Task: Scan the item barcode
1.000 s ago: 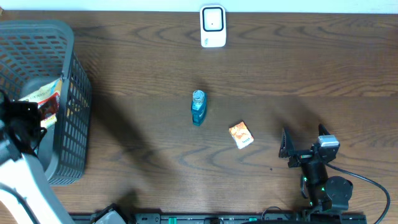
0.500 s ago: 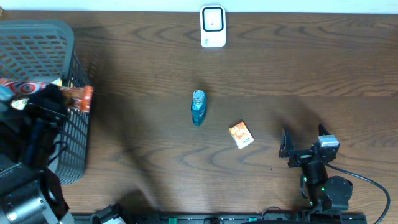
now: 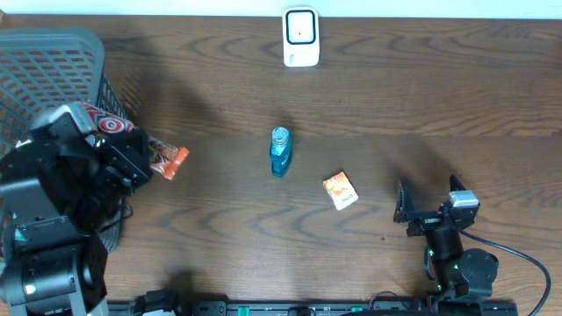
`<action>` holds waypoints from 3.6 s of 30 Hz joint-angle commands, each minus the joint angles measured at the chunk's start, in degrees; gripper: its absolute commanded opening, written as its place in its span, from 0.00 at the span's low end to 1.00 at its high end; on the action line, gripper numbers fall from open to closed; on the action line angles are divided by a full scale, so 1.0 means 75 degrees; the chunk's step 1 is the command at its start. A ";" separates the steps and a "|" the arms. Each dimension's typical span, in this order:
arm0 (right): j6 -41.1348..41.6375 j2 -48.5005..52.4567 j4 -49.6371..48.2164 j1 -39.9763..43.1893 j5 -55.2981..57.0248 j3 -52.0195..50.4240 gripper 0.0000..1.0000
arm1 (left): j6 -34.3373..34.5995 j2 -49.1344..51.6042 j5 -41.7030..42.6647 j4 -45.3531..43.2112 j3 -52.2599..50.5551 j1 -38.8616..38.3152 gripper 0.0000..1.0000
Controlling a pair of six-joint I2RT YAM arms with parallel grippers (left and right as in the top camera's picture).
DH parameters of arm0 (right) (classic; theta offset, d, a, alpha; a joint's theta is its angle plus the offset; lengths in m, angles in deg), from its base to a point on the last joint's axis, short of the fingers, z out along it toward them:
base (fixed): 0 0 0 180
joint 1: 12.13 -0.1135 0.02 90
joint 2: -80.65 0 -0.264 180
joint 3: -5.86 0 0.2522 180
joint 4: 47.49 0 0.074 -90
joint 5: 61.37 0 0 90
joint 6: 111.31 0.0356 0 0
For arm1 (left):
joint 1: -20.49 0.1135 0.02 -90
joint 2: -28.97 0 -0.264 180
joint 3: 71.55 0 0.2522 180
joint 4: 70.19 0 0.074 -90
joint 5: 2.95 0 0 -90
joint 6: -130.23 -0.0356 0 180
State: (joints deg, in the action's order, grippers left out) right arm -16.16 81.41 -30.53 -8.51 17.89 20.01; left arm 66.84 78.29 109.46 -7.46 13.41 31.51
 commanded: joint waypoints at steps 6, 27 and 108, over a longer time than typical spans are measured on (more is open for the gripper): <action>-0.0067 0.0000 0.0032 -0.0032 -0.0044 -0.0009 0.99 | -0.0350 -0.0047 -0.1507 0.0353 0.0102 -0.0965 0.08; -0.0067 0.0000 0.0032 -0.0032 -0.0044 -0.0009 0.99 | -0.0577 0.0341 -0.2457 0.0868 0.0093 -0.2728 0.07; -0.0067 0.0000 0.0032 -0.0032 -0.0044 -0.0009 0.99 | 0.0650 0.6143 -0.4304 -0.0638 0.0052 -0.6368 0.07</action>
State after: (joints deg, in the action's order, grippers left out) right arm -16.19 81.41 -30.53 -8.51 17.89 20.01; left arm 66.38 124.37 79.52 -12.73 13.41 -16.18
